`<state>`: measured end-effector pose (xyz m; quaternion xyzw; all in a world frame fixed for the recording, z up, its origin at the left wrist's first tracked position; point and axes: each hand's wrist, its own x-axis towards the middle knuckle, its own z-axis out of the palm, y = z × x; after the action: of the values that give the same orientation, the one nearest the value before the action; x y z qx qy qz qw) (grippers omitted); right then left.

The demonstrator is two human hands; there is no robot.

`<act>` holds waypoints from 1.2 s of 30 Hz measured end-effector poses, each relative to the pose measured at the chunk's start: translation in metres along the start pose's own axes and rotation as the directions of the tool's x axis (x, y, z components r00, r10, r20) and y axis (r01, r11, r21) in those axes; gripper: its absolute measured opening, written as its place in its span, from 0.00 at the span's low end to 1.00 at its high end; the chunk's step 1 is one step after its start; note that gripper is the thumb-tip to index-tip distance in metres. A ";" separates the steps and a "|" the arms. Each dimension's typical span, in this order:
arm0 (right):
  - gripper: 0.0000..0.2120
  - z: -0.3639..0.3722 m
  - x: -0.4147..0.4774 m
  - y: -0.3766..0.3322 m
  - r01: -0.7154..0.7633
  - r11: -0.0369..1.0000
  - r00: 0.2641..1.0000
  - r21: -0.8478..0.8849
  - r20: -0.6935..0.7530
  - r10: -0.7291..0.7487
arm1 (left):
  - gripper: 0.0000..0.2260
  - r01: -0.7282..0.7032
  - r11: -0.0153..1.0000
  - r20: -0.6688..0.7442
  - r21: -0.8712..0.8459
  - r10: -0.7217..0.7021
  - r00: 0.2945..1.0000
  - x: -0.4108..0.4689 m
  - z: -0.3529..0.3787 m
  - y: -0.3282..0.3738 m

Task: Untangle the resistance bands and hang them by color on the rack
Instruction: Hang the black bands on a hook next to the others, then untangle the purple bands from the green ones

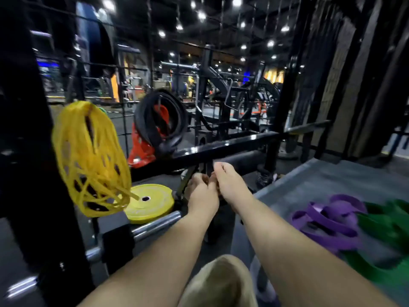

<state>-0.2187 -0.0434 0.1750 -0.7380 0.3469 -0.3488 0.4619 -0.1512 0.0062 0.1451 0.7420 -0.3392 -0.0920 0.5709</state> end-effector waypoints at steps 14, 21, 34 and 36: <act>0.16 -0.200 -0.053 0.155 -0.352 0.934 0.829 -0.065 -0.485 0.279 | 0.12 0.018 1.000 0.534 -0.018 -0.006 0.845 -0.076 0.222 0.036; 0.14 -0.271 -0.103 0.211 -0.568 0.807 0.660 -0.163 -0.676 0.328 | 0.18 -0.300 0.940 0.707 0.161 0.102 0.700 -0.106 0.308 0.025; 0.18 -0.293 -0.100 0.237 -0.649 0.577 0.744 -0.496 -0.573 0.345 | 0.15 -0.593 0.781 0.859 0.195 0.155 0.488 -0.094 0.333 0.006; 0.15 -0.292 -0.095 0.234 -0.672 0.606 0.705 -0.425 -0.616 0.350 | 0.13 -0.550 0.821 0.865 0.153 0.158 0.476 -0.091 0.326 0.009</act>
<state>-0.5559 -0.1698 0.0367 -0.6011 0.7457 -0.2291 0.1733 -0.3938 -0.1953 0.0231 0.6231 -0.7255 -0.2294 0.1809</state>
